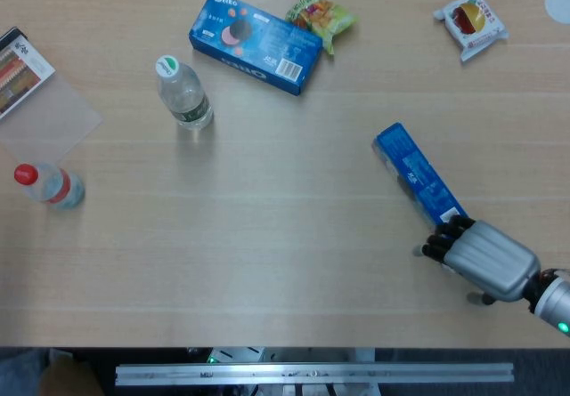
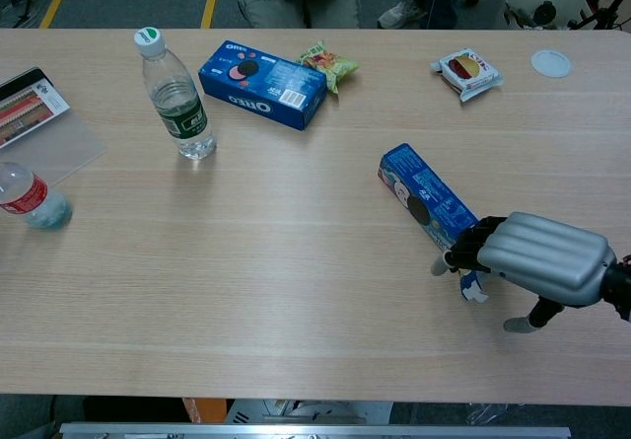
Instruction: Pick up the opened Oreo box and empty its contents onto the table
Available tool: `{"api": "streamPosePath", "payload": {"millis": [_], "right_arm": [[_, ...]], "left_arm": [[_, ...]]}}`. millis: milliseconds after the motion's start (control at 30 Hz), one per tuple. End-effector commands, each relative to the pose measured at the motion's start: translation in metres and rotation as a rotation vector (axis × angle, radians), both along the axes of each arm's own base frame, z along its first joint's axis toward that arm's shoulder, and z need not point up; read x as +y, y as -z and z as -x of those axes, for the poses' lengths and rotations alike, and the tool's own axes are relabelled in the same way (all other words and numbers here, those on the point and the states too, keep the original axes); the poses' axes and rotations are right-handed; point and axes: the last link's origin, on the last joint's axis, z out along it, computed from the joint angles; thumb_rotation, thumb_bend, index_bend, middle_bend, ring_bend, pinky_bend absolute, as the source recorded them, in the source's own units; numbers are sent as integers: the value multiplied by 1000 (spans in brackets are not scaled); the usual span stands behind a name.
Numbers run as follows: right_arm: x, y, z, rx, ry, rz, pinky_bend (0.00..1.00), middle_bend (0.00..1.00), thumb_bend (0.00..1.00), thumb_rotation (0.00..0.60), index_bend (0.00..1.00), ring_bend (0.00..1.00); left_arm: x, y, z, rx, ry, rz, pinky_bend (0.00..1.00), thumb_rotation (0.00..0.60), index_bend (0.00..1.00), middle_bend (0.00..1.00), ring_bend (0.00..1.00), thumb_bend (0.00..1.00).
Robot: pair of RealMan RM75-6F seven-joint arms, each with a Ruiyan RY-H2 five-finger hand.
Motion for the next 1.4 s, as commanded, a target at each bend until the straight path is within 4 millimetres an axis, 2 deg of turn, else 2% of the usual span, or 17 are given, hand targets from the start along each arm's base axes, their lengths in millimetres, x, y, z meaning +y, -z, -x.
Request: {"api": "streamPosePath", "payload": {"millis": [33,333,733,900,1100,1233,1400], "right_arm": [[-7,4,6,22,21,12,250,330,39,600,242,236],[-33,-1,22,53,83,112,250,330,39,600,243,236],[-77,-22,38,131,122,278,250,330,39,600,235,236],[-76,-31,16,-7,194,272,250,330,39,600,235,236],[-93,-35,-8,-25,160,357,259,330,38,600,233,236],[-107,-27,-25,1,137,385,259,327,38,600,229,236],[-120,-8,-34,43,146,385,259,324,37,600,221,236]], "left_arm": [[-1,0,0,0,-3,4,92,600,162,128,133,270],[-2,0,2,-1,-10,4,92,600,162,126,133,271],[-2,-2,2,-6,-5,1,92,600,162,125,133,271],[-4,-4,2,-11,-8,-7,92,600,162,125,133,270],[-4,-3,-1,-15,5,3,92,600,162,125,133,270],[-6,-4,-3,-30,10,-1,92,600,162,125,133,270],[-9,-4,-3,-31,3,7,92,600,162,124,133,271]]}}
